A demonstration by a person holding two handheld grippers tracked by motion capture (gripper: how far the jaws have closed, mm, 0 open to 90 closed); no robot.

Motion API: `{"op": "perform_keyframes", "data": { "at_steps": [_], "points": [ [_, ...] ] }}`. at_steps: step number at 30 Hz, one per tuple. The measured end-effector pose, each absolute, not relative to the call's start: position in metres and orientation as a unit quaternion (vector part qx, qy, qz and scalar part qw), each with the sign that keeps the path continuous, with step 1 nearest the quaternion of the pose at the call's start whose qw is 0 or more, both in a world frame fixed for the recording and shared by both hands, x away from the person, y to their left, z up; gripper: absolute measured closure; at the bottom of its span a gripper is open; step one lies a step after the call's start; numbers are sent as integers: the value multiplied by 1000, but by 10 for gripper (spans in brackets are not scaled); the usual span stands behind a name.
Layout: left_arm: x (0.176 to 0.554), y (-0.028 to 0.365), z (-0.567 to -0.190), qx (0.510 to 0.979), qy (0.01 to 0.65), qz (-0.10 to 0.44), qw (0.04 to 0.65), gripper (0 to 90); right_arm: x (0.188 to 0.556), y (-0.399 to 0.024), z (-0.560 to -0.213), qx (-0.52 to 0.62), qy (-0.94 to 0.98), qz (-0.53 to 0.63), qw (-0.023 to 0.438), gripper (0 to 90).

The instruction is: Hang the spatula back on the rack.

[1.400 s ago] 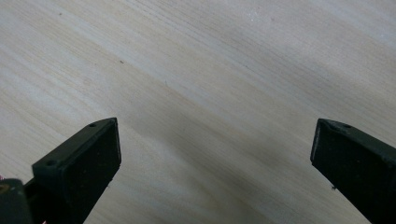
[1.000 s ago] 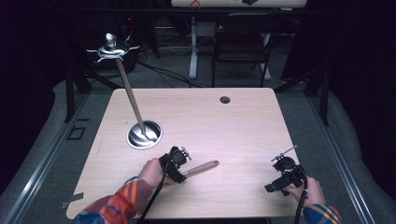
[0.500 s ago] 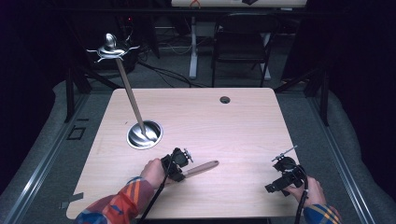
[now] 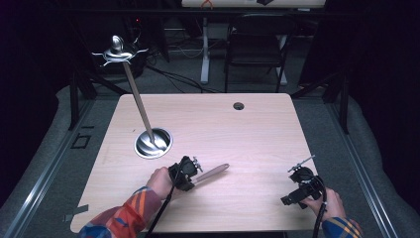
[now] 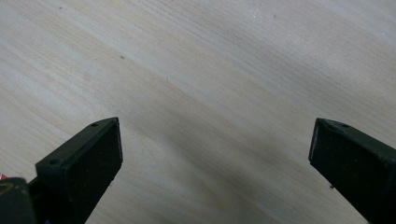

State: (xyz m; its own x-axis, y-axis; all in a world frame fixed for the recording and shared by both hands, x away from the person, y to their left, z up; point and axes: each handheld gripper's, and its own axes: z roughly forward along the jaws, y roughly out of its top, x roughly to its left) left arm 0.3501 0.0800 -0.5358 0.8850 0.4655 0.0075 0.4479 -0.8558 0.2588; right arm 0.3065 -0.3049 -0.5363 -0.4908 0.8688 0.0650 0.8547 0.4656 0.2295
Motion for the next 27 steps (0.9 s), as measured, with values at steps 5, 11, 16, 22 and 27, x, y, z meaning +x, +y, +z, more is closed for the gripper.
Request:
{"op": "perform_keyframes", "data": {
  "at_steps": [5,11,16,22,27],
  "points": [
    [348,86,-531,960,239,40,141,776,305,-304,-536,503,855,119,32,28],
    [348,95,-525,955,248,39,157,776,306,-305,-536,501,858,112,30,29],
    [347,103,-520,950,256,37,175,776,307,-305,-536,499,859,112,28,29],
    [345,114,-511,945,259,54,190,776,307,-305,-537,499,859,110,28,29],
    [348,123,-507,937,277,62,206,776,307,-305,-537,499,859,110,30,30]
  ]
}}
